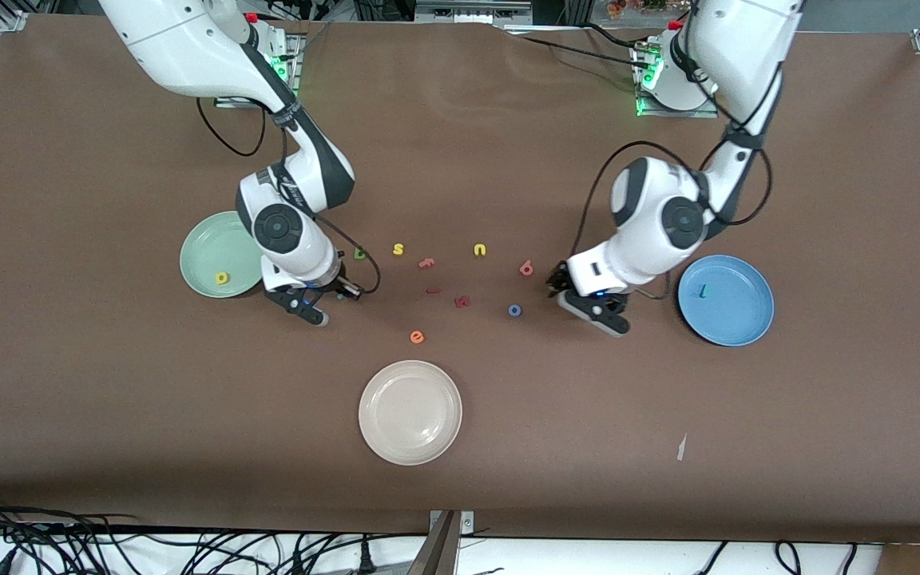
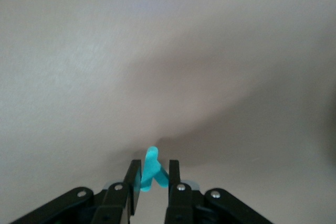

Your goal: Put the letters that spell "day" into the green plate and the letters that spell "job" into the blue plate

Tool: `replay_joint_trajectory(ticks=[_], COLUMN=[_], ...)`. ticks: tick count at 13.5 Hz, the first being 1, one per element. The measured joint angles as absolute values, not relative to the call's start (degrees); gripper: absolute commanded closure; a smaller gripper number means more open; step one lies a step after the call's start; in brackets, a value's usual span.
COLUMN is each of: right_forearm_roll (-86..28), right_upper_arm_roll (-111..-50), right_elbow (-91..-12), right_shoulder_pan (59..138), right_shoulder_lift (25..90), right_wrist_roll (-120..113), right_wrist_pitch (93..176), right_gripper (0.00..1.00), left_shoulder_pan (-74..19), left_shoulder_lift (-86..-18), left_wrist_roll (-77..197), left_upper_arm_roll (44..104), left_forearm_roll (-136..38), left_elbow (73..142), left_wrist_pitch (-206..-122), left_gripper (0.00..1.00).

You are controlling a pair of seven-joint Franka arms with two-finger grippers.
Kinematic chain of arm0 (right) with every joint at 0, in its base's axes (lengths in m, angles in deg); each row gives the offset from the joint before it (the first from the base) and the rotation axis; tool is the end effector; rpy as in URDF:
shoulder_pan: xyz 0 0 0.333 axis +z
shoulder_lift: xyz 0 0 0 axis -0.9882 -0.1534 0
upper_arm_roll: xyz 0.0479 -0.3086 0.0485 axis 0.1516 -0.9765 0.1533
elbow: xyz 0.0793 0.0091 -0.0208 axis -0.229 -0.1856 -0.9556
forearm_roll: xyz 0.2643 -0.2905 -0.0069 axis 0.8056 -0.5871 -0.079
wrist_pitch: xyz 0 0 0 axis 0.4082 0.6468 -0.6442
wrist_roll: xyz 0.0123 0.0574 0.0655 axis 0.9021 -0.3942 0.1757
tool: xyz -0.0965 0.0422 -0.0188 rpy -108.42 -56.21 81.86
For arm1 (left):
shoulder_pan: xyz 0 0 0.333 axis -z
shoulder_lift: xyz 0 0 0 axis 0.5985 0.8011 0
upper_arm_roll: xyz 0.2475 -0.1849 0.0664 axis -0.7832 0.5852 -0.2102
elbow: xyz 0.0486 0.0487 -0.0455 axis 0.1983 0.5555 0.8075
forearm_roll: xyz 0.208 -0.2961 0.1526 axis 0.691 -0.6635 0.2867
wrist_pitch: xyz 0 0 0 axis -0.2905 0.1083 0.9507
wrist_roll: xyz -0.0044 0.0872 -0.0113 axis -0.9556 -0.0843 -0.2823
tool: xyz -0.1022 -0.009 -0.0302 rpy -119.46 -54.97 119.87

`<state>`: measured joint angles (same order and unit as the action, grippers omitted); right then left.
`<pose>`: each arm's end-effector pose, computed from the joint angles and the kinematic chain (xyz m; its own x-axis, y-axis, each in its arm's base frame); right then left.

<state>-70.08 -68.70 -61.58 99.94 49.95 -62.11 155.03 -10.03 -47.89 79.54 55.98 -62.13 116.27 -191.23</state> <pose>0.5680 0.2644 0.2102 0.8943 -0.4446 -0.0504 -0.4429 -0.8956 0.0413 0.5775 -0.2904 0.2382 0.9216 -0.3666 0.1275 -0.3871 -0.8915 0.2351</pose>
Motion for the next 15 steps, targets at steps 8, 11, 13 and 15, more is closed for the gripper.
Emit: replay_joint_trajectory(ticks=[8, 11, 13, 15], right_forearm_roll=[-70.1, -70.1, -70.0, -70.0], right_upper_arm_roll=[-86.2, -89.9, -89.7, -89.4], right_elbow=[-77.1, -82.9, -83.0, -82.8], right_shoulder_pan=[99.3, 99.0, 99.3, 99.7], right_shoulder_lift=[62.7, 63.8, 63.9, 64.5], right_wrist_roll=[-25.4, -21.1, -21.1, -21.2], right_wrist_pitch=[153.7, 157.5, 157.7, 157.5], right_gripper=[0.02, 0.0, 0.0, 0.0], left_shoulder_pan=[3.2, 5.8, 6.6, 6.8], left_shoulder_lift=[-38.0, -36.1, -35.8, -35.4], left_wrist_roll=[66.0, 64.0, 63.3, 63.2], left_upper_arm_roll=[47.5, 46.2, 46.0, 45.8], left_forearm_roll=[-62.1, -62.1, -62.1, -62.1], left_elbow=[107.0, 105.9, 105.9, 105.9], left_wrist_pitch=[-191.3, -191.3, -191.3, -191.3], left_gripper=[0.21, 0.21, 0.21, 0.21])
